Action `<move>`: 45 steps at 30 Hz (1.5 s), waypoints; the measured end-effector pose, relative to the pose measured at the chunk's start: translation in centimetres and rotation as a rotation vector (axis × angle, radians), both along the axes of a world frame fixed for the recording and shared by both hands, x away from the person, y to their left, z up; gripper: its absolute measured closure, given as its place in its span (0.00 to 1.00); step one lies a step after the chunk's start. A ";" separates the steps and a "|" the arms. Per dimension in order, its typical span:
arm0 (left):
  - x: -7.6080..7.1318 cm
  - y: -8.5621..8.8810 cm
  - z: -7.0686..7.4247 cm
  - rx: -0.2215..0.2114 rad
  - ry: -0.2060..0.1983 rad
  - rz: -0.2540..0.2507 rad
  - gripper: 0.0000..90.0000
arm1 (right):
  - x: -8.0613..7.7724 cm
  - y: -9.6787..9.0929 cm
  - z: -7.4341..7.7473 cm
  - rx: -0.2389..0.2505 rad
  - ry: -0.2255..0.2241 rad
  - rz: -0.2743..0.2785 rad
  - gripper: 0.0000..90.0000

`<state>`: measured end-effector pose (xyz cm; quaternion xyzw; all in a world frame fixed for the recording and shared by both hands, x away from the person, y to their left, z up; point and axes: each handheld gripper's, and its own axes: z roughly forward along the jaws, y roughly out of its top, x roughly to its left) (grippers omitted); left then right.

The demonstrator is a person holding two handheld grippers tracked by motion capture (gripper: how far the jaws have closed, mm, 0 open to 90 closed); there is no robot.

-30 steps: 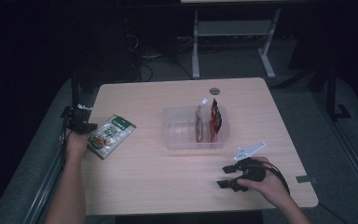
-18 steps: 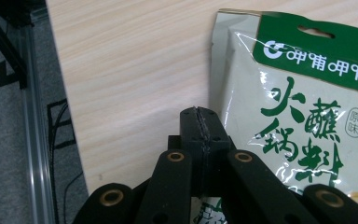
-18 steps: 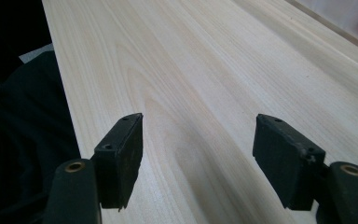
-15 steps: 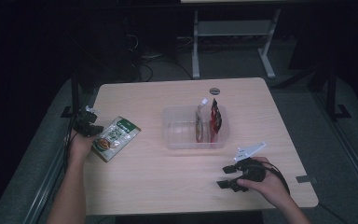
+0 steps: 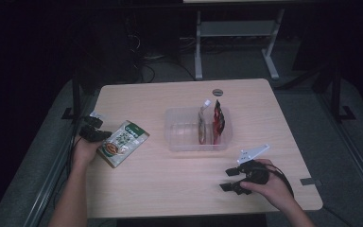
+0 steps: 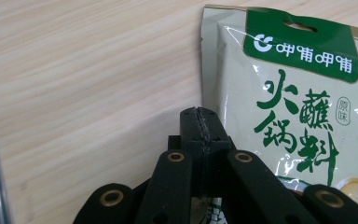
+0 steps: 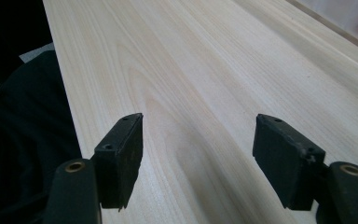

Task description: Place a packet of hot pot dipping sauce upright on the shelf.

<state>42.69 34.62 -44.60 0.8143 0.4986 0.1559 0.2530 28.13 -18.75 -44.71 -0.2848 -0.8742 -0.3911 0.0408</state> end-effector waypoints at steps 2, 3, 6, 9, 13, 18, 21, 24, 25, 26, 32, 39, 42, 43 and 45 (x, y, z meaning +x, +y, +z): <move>0.0 -0.6 0.0 -0.003 0.003 -0.020 1.00 | 0.0 0.0 0.0 0.001 0.000 -0.001 0.37; -0.1 -0.9 0.0 -0.001 0.008 -0.031 1.00 | 0.0 0.0 0.0 0.001 0.000 -0.001 0.37; -0.2 -1.7 0.1 0.010 0.019 -0.071 1.00 | 0.0 0.0 0.0 0.006 0.000 -0.001 0.37; -0.6 -2.6 0.2 0.026 0.028 -0.100 1.00 | -0.1 -0.1 0.1 0.002 -0.002 0.001 0.37; -1.2 -3.7 0.3 0.036 0.033 -0.137 1.00 | -0.1 -0.1 0.1 0.002 -0.005 0.002 0.37; -2.0 -5.4 0.5 0.067 0.041 -0.199 1.00 | -0.2 0.0 0.2 0.004 -0.009 0.009 0.37; -2.7 -6.5 0.7 0.072 0.040 -0.232 1.00 | -0.2 0.1 0.2 0.000 -0.008 0.012 0.37; -3.4 -7.3 0.7 0.058 0.047 -0.262 1.00 | -0.2 0.1 0.2 0.002 -0.009 0.016 0.37; -3.6 -7.5 0.7 0.050 0.049 -0.271 1.00 | -0.2 0.2 0.2 0.001 -0.009 0.017 0.37; -3.8 -7.8 0.7 0.044 0.048 -0.280 1.00 | -0.2 0.2 0.2 0.001 -0.010 0.017 0.37; -5.1 -9.4 0.8 0.043 0.067 -0.349 1.00 | -0.3 0.2 0.3 -0.002 -0.014 0.019 0.37; -6.7 -11.2 0.7 0.007 0.090 -0.433 1.00 | -0.3 0.2 0.2 -0.003 -0.012 0.020 0.37; -7.5 -12.1 0.7 -0.006 0.098 -0.465 1.00 | -0.3 0.2 0.3 -0.004 -0.013 0.020 0.37; -7.7 -12.3 0.6 -0.006 0.100 -0.482 1.00 | -0.3 0.2 0.2 -0.003 -0.014 0.020 0.36; -8.1 -12.8 0.6 -0.014 0.110 -0.502 1.00 | -0.3 0.2 0.2 -0.003 -0.010 0.019 0.37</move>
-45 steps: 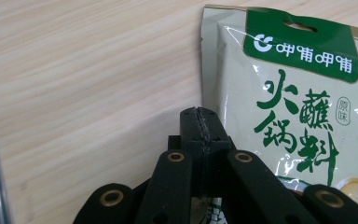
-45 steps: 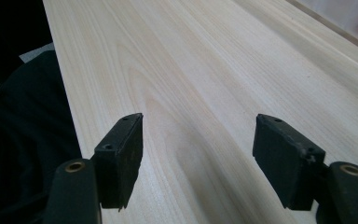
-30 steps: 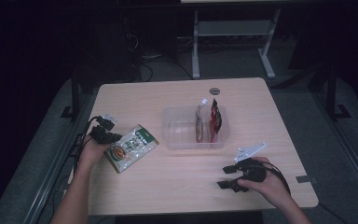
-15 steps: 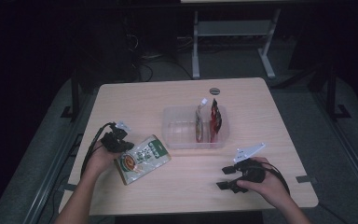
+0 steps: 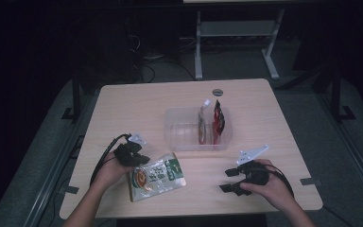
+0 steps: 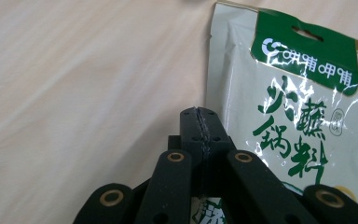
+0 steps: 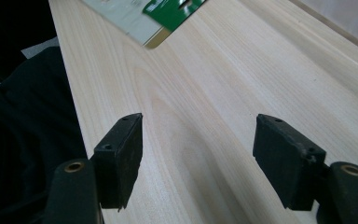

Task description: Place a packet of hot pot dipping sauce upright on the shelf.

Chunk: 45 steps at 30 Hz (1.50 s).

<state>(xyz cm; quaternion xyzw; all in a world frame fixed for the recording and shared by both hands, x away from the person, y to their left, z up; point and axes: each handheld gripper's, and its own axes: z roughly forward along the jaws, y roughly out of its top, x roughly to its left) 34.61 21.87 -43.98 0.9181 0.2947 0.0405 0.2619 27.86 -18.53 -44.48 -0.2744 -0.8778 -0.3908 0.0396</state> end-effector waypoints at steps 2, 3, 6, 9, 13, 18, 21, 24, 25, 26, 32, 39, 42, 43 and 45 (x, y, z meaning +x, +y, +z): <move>-0.4 -0.5 -0.1 -0.018 0.009 -0.019 1.00 | 0.0 0.0 0.0 -0.001 0.000 0.000 0.36; -0.6 -0.8 -0.3 -0.028 0.012 -0.025 1.00 | 0.0 0.0 0.0 -0.001 0.001 0.001 0.36; -0.8 -1.5 -0.2 -0.018 -0.003 -0.049 1.00 | 0.0 0.0 0.0 0.001 0.002 0.000 0.36; -1.0 -1.3 0.5 -0.069 -0.016 -0.026 1.00 | 0.1 -0.1 0.0 -0.001 0.006 -0.010 0.35; -1.9 0.1 1.6 -0.088 -0.048 0.005 1.00 | 0.1 -0.1 0.1 -0.003 0.020 -0.025 0.32; -3.8 2.6 1.8 -0.082 -0.064 0.060 1.00 | 0.5 -0.3 0.2 0.028 0.081 -0.092 0.36; -5.2 4.0 1.4 -0.097 -0.046 0.104 1.00 | 0.4 -0.3 0.2 0.020 0.079 -0.091 0.35; -6.3 5.2 0.7 -0.086 -0.021 0.121 0.99 | 0.4 -0.2 0.1 0.016 0.075 -0.091 0.34; -6.6 5.5 0.5 -0.088 -0.013 0.131 0.98 | 0.4 -0.1 0.1 0.007 0.078 -0.091 0.33; -6.8 5.7 0.4 -0.092 -0.009 0.139 0.97 | 0.4 -0.1 0.1 0.002 0.078 -0.093 0.33; -6.7 5.1 -0.4 -0.088 0.030 0.105 0.97 | 0.4 -0.1 -0.1 -0.006 0.074 -0.087 0.33; -6.4 3.0 -0.9 -0.110 0.034 0.049 0.98 | 0.5 -0.2 -0.1 -0.002 0.067 -0.094 0.33; -6.3 1.5 -0.9 -0.115 0.031 0.003 0.97 | 0.5 -0.2 -0.1 -0.001 0.068 -0.099 0.32; -6.2 1.0 -0.9 -0.115 0.027 -0.013 0.97 | 0.5 -0.2 -0.1 0.002 0.065 -0.098 0.32; -6.1 0.0 -1.0 -0.121 0.031 -0.034 0.97 | 0.5 -0.2 -0.1 -0.004 0.068 -0.101 0.32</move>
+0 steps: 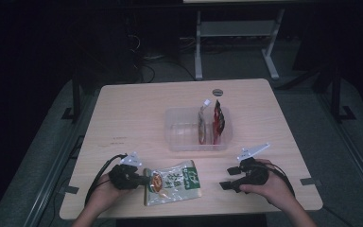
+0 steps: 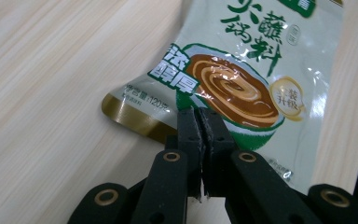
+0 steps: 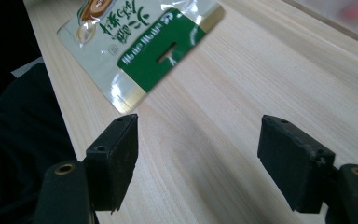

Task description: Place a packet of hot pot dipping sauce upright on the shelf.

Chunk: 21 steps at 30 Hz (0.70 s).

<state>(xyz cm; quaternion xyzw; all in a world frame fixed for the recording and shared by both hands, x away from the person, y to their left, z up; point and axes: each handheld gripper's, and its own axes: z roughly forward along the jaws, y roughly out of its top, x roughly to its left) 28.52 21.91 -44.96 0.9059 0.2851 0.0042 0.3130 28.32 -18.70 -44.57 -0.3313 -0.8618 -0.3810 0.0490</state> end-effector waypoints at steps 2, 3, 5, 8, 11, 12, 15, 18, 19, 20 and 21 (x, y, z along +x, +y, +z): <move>0.1 -1.2 0.0 -0.001 -0.003 -0.026 0.96 | 0.0 0.0 -0.1 -0.003 -0.001 0.000 0.32; 0.1 -1.8 0.0 0.003 -0.007 -0.045 0.96 | 0.1 0.0 -0.1 -0.003 0.000 -0.001 0.32; 0.1 -2.7 0.0 0.006 -0.019 -0.064 0.95 | 0.1 0.0 -0.2 -0.007 0.001 -0.001 0.32; 0.0 -3.4 0.4 -0.001 -0.037 -0.087 0.92 | 0.0 -0.1 -0.1 -0.010 -0.004 -0.001 0.32; 0.2 -3.6 1.4 -0.017 -0.069 -0.107 0.87 | 0.1 -0.2 -0.1 -0.005 -0.001 -0.004 0.32; 0.3 -3.9 1.7 -0.033 -0.080 -0.105 0.84 | 0.1 -0.2 -0.1 -0.006 -0.001 -0.004 0.32; 1.1 -4.6 2.0 -0.018 -0.116 -0.127 0.65 | 0.1 -0.2 -0.1 -0.006 -0.002 -0.002 0.32; 2.1 -5.4 1.7 -0.035 -0.119 -0.142 0.46 | 0.1 -0.3 0.0 -0.004 -0.008 0.001 0.32; 2.3 -5.6 1.4 -0.044 -0.114 -0.146 0.41 | 0.1 -0.3 0.0 -0.001 -0.008 -0.001 0.32; 2.5 -5.8 1.1 -0.038 -0.104 -0.154 0.38 | 0.1 -0.3 0.0 -0.001 -0.007 -0.002 0.32; 2.7 -6.0 0.8 -0.023 -0.100 -0.168 0.36 | 0.1 -0.3 0.0 -0.001 -0.007 -0.003 0.32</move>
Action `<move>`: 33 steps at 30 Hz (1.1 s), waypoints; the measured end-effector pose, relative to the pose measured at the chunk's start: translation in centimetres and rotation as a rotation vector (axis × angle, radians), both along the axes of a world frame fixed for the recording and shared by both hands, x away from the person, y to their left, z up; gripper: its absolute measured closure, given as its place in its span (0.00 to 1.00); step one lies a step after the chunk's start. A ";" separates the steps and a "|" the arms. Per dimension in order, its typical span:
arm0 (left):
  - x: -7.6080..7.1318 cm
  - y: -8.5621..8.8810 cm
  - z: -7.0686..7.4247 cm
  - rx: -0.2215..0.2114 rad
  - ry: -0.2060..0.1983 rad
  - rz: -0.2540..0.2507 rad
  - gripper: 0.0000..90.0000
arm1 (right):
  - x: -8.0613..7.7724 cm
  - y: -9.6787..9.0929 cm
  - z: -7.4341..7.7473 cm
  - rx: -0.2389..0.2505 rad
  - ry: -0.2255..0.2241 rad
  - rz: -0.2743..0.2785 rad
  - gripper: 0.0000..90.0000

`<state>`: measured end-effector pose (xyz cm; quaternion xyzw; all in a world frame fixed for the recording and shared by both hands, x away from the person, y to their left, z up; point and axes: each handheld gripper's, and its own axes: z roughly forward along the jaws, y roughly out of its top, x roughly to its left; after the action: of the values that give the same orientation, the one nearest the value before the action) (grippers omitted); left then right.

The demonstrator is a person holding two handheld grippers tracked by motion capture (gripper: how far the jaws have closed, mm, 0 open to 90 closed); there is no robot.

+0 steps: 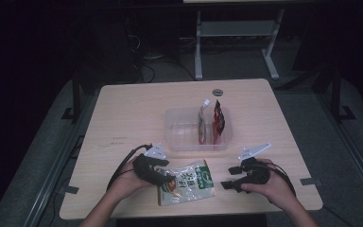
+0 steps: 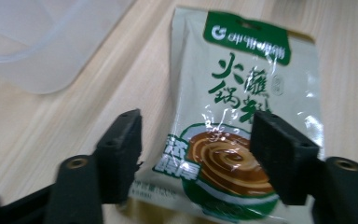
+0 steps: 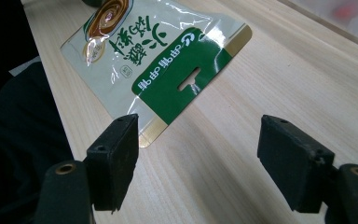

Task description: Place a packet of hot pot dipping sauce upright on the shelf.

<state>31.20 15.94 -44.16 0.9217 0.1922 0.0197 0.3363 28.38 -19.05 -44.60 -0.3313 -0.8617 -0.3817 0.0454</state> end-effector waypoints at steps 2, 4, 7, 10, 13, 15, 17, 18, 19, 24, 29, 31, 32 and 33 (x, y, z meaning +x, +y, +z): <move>0.1 -0.4 -0.7 0.039 0.003 -0.026 0.32 | 0.0 -0.1 0.0 -0.001 0.001 0.000 0.32; 0.0 -0.7 -1.0 0.052 0.008 -0.036 0.28 | 0.0 -0.1 0.0 0.000 0.000 0.001 0.32; -0.1 -0.9 -1.3 0.043 0.024 -0.041 0.28 | 0.0 -0.1 0.0 0.001 0.000 0.000 0.33; -0.2 -0.6 -1.5 0.024 0.030 -0.043 0.31 | 0.0 0.0 0.0 -0.003 -0.003 0.000 0.33; -0.3 -0.5 -1.7 0.012 0.031 -0.042 0.34 | 0.0 0.0 0.1 -0.004 -0.001 -0.003 0.34; -0.4 -0.5 -1.6 0.009 0.028 -0.055 0.40 | 0.0 0.0 0.1 -0.005 -0.002 -0.004 0.34; -0.6 -0.5 -1.6 0.012 0.019 -0.058 0.49 | 0.0 0.0 0.0 -0.006 -0.004 -0.005 0.34; -0.6 -0.5 -1.5 0.015 0.016 -0.057 0.52 | 0.0 0.0 0.0 -0.006 -0.003 -0.005 0.34; -0.5 -0.4 -1.5 0.018 0.013 -0.055 0.55 | 0.0 0.0 0.0 -0.007 -0.004 -0.004 0.34; -0.4 -0.2 -1.4 0.027 0.029 -0.044 0.78 | 0.0 0.0 0.0 0.001 0.000 -0.004 0.35; -0.6 -0.2 -1.1 0.034 0.017 -0.063 0.95 | 0.0 0.0 0.1 0.010 0.012 0.001 0.40; -0.7 -0.1 -1.1 0.026 0.021 -0.063 0.97 | 0.1 0.0 0.2 0.010 0.020 0.004 0.42; -0.7 -0.1 -1.0 0.022 0.025 -0.063 0.98 | 0.1 0.0 0.3 0.020 0.026 0.002 0.44; -0.7 0.0 -1.1 0.005 0.026 -0.062 0.98 | 0.1 -0.1 0.4 0.027 0.034 0.002 0.45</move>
<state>30.48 15.98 -45.22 0.9283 0.1680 -0.0024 0.3318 28.49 -19.13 -44.24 -0.3363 -0.8558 -0.3878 0.0648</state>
